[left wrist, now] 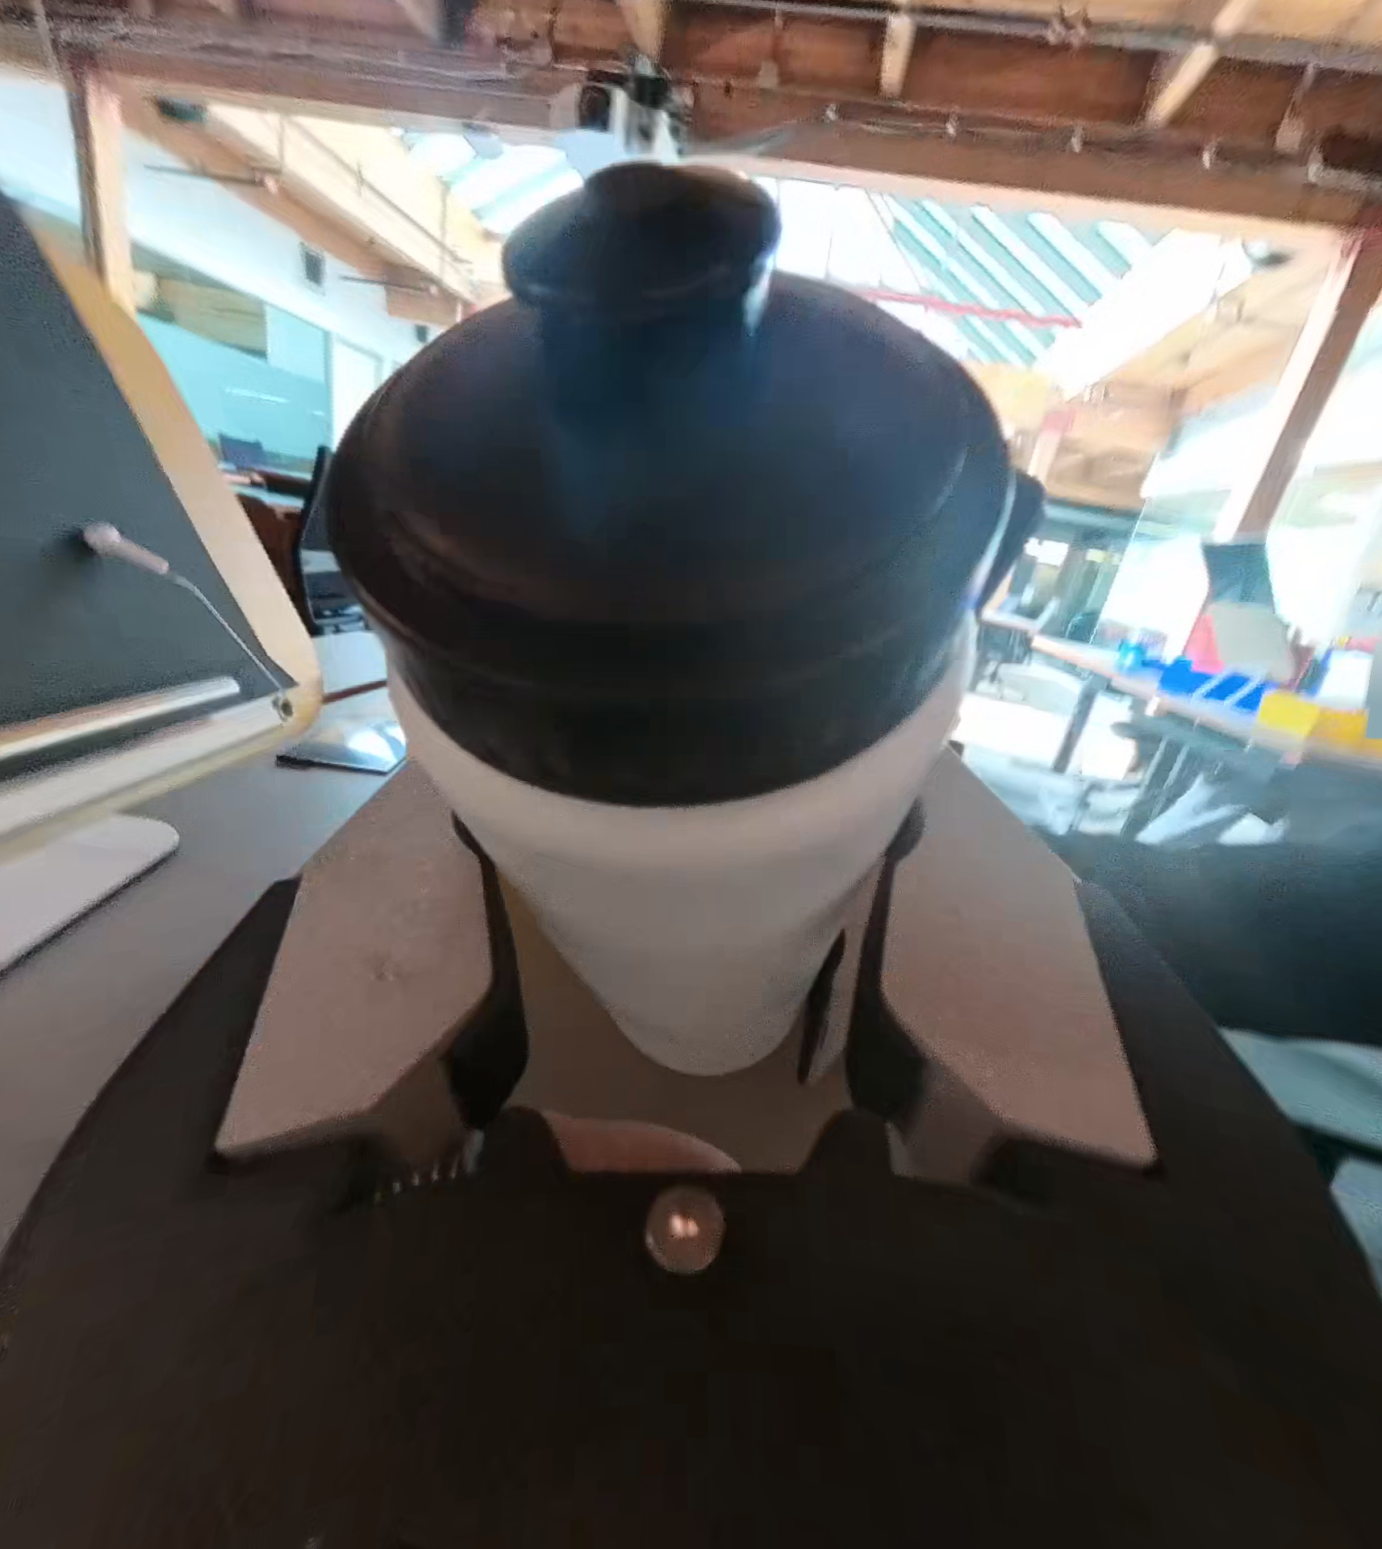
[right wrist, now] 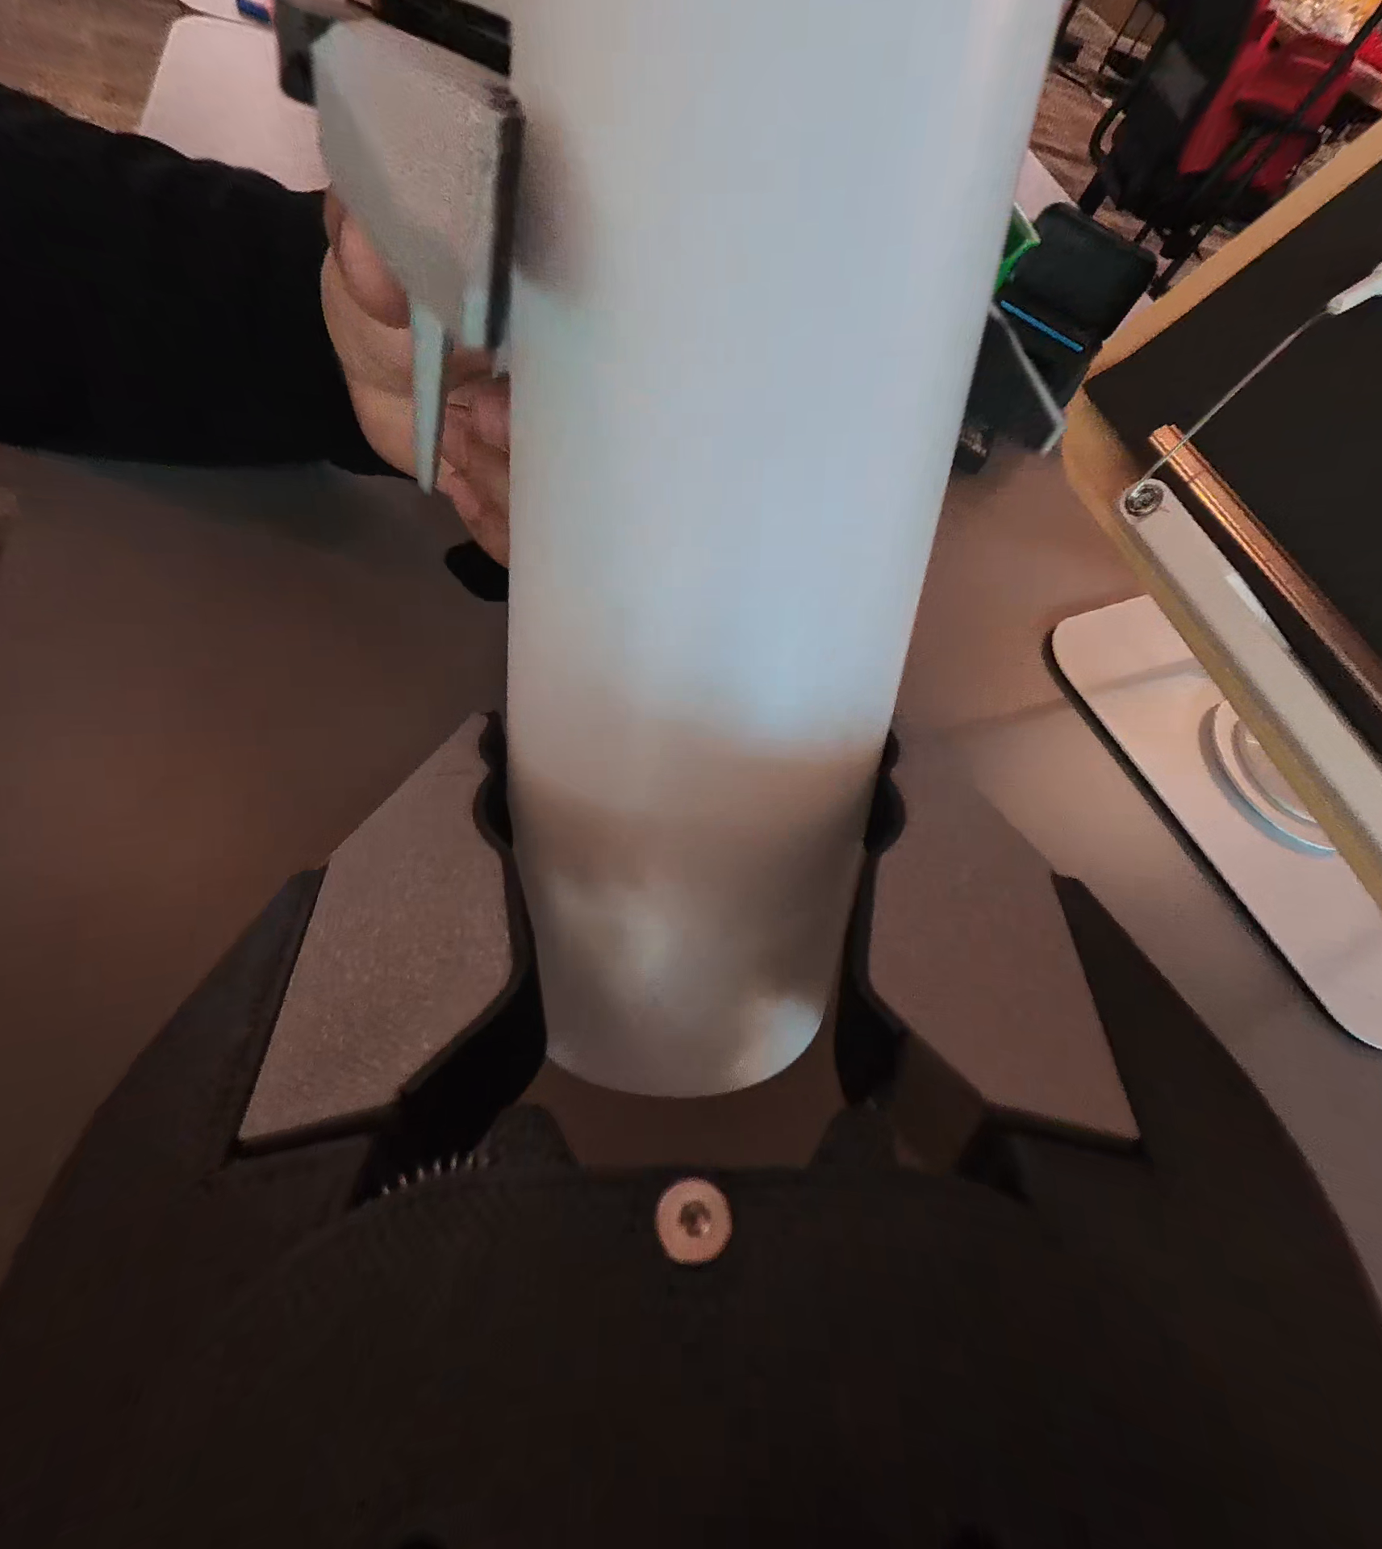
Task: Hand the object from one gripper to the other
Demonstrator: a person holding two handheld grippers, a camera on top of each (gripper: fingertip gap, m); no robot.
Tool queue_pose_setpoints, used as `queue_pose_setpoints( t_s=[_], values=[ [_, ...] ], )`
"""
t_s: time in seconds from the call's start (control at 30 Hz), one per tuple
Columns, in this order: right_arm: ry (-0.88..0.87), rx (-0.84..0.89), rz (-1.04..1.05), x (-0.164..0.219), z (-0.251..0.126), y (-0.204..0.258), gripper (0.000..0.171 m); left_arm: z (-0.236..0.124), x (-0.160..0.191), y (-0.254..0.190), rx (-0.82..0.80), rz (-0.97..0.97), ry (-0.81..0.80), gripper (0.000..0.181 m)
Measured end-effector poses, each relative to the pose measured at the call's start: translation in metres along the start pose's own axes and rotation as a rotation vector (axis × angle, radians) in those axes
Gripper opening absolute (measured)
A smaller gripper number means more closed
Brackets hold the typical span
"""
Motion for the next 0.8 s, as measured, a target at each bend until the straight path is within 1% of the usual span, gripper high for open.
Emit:
queue_pose_setpoints(
  t_s=[0.13, 0.23, 0.27, 0.37, 0.4, 0.47, 0.53, 0.57, 0.67, 0.7, 0.8],
  values=[
    [-0.003, 0.028, -0.013, 0.003, 0.002, -0.002, 0.083, 0.004, 0.0, -0.007, -0.008, 0.161, 0.08, 0.094],
    [0.065, 0.077, -0.051, 0.014, 0.002, -0.008, 0.078, 0.005, 0.004, -0.008, -0.091, 0.339, 0.165, 0.094],
    [0.073, 0.088, -0.053, 0.016, 0.001, -0.01, 0.078, 0.005, 0.005, -0.007, -0.124, 0.398, 0.192, 0.094],
    [0.065, 0.115, -0.037, 0.015, -0.002, -0.016, 0.093, 0.003, 0.001, -0.005, -0.206, 0.508, 0.219, 0.094],
    [0.052, 0.118, -0.043, 0.014, -0.004, -0.017, 0.097, 0.002, 0.0, -0.004, -0.233, 0.538, 0.223, 0.094],
    [0.004, 0.102, -0.055, 0.007, -0.009, -0.014, 0.1, 0.001, 0.001, 0.003, -0.361, 0.679, 0.293, 0.094],
    [-0.091, 0.083, -0.036, -0.004, -0.017, -0.012, 0.101, -0.001, 0.004, 0.009, -0.472, 0.802, 0.37, 0.095],
    [-0.146, 0.091, -0.016, -0.011, -0.02, -0.012, 0.101, 0.0, 0.006, 0.011, -0.5, 0.831, 0.396, 0.095],
    [-0.245, 0.147, -0.005, -0.025, -0.027, -0.012, 0.096, 0.011, 0.023, 0.006, -0.438, 0.792, 0.462, 0.095],
    [-0.268, 0.158, -0.023, -0.03, -0.028, -0.009, 0.095, 0.015, 0.029, 0.002, -0.411, 0.79, 0.478, 0.092],
    [-0.29, 0.165, -0.088, -0.036, -0.024, 0.003, 0.091, 0.023, 0.033, -0.008, -0.384, 0.81, 0.495, 0.093]
  ],
)
Point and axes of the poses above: each gripper's, where its closed fingertips meet, z out along the fingers, x out of its underside, y = z × x across the jaws, the point moved 6 cm from there along -z, back along the fingers, and after that the axes turned 4 degrees about x, right-handed, at the moved point
